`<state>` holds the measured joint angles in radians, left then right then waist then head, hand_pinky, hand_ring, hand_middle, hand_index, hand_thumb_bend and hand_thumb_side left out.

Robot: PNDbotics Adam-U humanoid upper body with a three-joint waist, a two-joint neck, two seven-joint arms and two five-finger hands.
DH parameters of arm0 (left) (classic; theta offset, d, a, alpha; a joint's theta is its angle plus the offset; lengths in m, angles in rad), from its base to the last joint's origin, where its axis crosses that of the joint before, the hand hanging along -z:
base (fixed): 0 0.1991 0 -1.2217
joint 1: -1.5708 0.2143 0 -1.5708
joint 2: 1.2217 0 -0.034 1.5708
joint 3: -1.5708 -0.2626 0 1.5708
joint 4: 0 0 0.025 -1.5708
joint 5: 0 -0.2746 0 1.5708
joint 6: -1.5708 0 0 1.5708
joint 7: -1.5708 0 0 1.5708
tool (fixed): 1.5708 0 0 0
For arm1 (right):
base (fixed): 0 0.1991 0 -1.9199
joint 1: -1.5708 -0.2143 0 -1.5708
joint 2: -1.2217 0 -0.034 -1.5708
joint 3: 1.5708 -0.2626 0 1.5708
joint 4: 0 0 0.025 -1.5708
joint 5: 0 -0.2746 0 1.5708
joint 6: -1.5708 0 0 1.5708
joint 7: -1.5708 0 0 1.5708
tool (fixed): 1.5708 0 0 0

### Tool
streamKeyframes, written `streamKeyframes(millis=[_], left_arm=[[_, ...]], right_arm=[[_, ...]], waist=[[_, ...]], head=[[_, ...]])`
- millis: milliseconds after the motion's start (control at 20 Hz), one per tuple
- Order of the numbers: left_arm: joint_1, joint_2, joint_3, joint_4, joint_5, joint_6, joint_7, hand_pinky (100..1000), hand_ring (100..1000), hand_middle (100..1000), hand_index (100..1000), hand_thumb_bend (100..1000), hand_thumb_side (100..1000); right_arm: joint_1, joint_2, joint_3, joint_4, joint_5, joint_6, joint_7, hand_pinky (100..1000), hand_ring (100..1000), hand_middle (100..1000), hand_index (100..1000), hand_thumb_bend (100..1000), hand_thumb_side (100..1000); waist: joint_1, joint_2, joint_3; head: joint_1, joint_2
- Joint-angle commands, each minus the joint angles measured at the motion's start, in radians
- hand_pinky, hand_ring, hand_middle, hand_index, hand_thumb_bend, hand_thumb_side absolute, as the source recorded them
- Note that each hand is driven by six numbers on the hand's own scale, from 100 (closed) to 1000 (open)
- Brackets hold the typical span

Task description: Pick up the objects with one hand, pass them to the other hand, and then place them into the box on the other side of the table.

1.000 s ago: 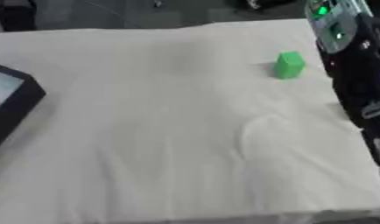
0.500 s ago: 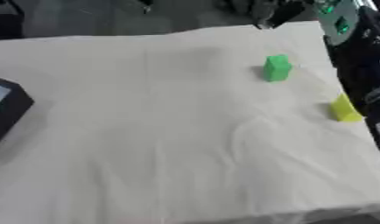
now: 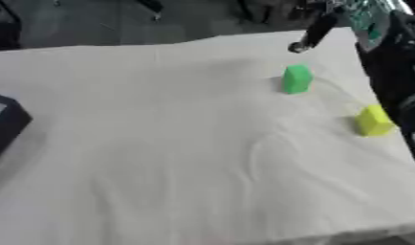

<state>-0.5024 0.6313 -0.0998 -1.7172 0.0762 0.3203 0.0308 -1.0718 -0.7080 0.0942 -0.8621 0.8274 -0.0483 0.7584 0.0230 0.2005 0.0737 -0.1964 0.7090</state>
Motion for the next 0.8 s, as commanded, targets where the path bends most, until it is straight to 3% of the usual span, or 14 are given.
streamKeyframes(millis=[50, 250, 450, 800], left_arm=[[-0.011, 0.005, 0.012, -0.022, 0.007, -0.003, 0.011, 792, 746, 740, 825, 211, 489], [0.003, -0.029, 0.032, -0.04, 0.03, -0.022, 0.046, 784, 737, 733, 820, 224, 536], [0.04, -0.098, 0.07, -0.052, 0.071, -0.03, 0.099, 778, 734, 731, 816, 219, 621], [0.084, -0.167, 0.074, -0.062, 0.106, -0.015, 0.176, 776, 732, 726, 812, 234, 626]], right_arm=[[-0.029, -0.028, 0.003, -0.002, 0.029, -0.023, 0.058, 915, 935, 866, 862, 358, 100], [-0.028, -0.029, 0.005, -0.014, 0.053, -0.03, 0.13, 914, 939, 869, 863, 374, 100], [-0.022, -0.031, 0.008, -0.004, 0.079, -0.029, 0.148, 913, 942, 872, 865, 393, 100], [-0.02, -0.024, 0.007, 0.032, 0.134, -0.031, 0.149, 910, 945, 879, 872, 443, 100]], waist=[[-0.005, -0.03, 0.001], [-0.004, -0.027, 0.005], [-0.005, -0.024, 0.009], [-0.004, -0.022, 0.012]], head=[[-0.003, -0.003], [0.001, 0.002], [0.0, -0.002], [-0.006, -0.01]])
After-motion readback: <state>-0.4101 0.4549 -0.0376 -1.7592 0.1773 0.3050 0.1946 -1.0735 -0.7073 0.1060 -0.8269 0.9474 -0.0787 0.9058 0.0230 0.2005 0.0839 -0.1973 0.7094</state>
